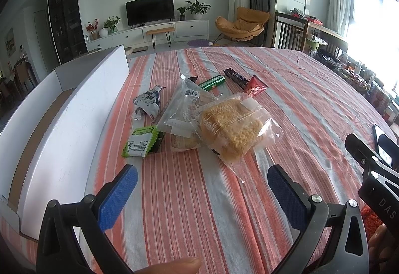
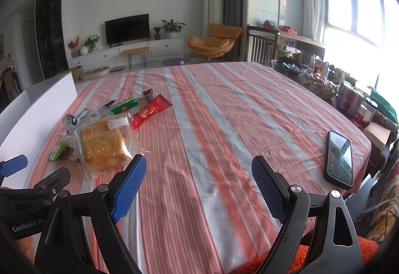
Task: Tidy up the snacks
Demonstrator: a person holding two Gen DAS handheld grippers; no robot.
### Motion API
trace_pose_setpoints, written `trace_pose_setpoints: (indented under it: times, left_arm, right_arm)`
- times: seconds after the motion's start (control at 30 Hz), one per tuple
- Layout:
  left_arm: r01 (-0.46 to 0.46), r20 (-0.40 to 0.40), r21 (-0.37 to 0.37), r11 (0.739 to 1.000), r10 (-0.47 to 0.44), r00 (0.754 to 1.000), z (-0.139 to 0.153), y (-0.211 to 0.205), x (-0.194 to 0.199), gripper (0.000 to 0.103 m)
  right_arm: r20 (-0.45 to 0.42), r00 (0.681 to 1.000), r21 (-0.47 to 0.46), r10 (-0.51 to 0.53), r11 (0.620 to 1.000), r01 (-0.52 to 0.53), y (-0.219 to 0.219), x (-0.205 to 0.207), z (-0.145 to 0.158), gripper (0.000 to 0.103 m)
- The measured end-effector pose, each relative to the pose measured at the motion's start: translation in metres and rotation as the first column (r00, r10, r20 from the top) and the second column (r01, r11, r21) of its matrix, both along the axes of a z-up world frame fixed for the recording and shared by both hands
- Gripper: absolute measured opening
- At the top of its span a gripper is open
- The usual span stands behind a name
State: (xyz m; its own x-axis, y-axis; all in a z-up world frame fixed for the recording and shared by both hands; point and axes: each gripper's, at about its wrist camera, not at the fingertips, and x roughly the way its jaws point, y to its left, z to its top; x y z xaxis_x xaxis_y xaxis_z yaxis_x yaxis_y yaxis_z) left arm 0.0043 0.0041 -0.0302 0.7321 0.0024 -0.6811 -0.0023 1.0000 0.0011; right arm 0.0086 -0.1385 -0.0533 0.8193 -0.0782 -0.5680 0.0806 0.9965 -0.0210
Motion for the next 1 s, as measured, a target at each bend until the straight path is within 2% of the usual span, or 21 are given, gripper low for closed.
trace_pose_setpoints:
  times: [0.7, 1.0]
  left_arm:
    - [-0.002, -0.037, -0.003, 1.000, 0.002, 0.999, -0.007, 0.002, 0.004, 0.103]
    - [-0.004, -0.078, 0.005, 1.000, 0.005, 0.997, -0.015, 0.002, 0.009, 0.103]
  right_arm:
    - [-0.003, 1.000, 0.003, 0.000, 1.000, 0.000, -0.001, -0.001, 0.000, 0.089]
    - [-0.004, 1.000, 0.004, 0.000, 1.000, 0.000, -0.001, 0.000, 0.000, 0.089]
